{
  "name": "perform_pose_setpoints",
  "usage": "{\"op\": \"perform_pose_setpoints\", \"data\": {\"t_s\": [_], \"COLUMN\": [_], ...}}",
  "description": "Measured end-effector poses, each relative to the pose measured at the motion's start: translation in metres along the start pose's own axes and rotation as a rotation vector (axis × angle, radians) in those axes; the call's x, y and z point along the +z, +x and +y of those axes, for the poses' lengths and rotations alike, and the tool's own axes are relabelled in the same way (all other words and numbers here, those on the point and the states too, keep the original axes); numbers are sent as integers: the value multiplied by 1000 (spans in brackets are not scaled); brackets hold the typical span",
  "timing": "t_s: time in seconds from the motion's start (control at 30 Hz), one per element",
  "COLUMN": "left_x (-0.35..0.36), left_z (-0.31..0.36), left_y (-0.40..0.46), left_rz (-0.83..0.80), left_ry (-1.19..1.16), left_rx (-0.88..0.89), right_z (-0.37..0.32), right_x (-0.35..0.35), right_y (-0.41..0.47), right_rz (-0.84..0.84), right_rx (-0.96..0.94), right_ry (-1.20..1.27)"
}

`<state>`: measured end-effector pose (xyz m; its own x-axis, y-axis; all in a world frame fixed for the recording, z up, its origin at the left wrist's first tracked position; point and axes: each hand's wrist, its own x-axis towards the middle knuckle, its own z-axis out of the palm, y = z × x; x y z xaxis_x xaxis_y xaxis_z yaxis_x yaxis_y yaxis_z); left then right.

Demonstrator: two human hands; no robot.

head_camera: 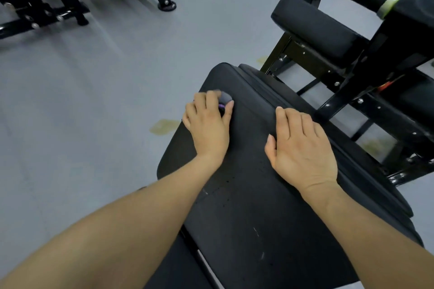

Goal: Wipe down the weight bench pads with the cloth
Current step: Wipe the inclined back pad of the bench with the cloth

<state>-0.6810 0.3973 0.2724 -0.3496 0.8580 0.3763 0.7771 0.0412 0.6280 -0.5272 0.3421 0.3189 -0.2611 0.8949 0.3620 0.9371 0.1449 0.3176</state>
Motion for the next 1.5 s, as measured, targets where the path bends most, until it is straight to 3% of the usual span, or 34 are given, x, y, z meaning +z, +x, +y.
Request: {"op": "perform_pose_setpoints", "data": {"t_s": [0.17, 0.3, 0.4, 0.57, 0.63, 0.83, 0.93, 1.13, 1.3, 1.5], "left_x": [-7, 2, 7, -11, -12, -2, -3, -13, -14, -27], "left_z": [-7, -6, -3, -5, -9, -6, 4, 4, 4, 29], "left_y": [-27, 30, 18, -68, -64, 20, -12, -85, -77, -70], "left_rz": [-25, 14, 59, -20, -37, -12, -14, -21, -57, -128], "left_ry": [-5, 53, 43, 47, 31, 16, 4, 38, 44, 30], "left_rx": [70, -163, -195, -65, -37, -302, -256, 78, 86, 118], "right_z": [-1, -1, -1, 0, -1, -2, 0, 0, 0, 27], "right_x": [0, 2, 2, 0, 0, 1, 1, -1, -5, -24], "right_y": [0, 1, 1, 0, 1, 1, 1, 3, -3, -90], "right_rz": [25, 18, 15, 21, 23, -9, -16, -18, -59, -89], "right_rx": [5, -2, -2, 0, 5, -2, -1, 7, 15, 87], "right_ry": [-6, 4, -7, 3, -2, -29, -36, 2, 34, 44]}}
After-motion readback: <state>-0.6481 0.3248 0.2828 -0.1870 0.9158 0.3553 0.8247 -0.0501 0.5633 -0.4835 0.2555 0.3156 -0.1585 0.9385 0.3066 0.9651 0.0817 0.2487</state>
